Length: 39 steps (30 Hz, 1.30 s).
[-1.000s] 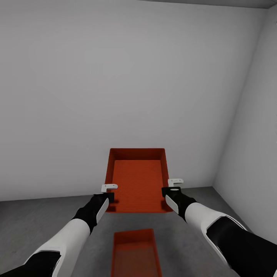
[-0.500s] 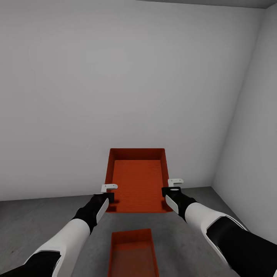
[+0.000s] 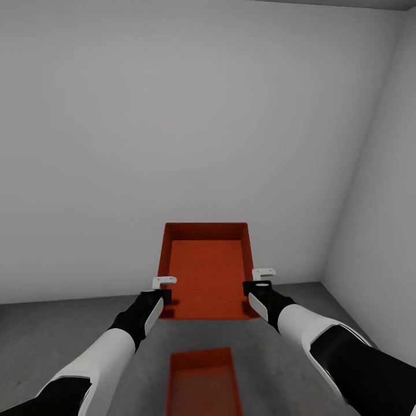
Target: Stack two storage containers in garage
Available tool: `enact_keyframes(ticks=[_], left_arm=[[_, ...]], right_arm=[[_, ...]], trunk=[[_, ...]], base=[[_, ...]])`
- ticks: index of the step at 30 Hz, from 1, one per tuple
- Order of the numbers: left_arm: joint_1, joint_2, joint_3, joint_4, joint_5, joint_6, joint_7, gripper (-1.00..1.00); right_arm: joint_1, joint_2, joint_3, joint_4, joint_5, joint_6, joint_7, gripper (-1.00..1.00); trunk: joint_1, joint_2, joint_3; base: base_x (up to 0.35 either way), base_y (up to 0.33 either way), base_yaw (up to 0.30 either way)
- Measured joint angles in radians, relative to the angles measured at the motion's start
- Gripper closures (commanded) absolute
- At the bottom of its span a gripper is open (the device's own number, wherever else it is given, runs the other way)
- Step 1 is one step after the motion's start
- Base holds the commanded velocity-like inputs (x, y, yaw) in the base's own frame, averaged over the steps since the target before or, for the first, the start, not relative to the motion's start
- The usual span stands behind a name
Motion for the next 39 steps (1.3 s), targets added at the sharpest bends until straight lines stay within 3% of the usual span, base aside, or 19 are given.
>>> enact_keyframes(ticks=[39], left_arm=[[0.000, -0.001, 0.001, -0.001, -0.002, 0.000, 0.000, 1.00]], right_arm=[[-0.001, 0.000, -0.002, 0.000, 0.003, 0.000, 0.001, 1.00]], trunk=[[0.000, 0.000, 0.000]], base=[[0.004, 0.003, 0.000]])
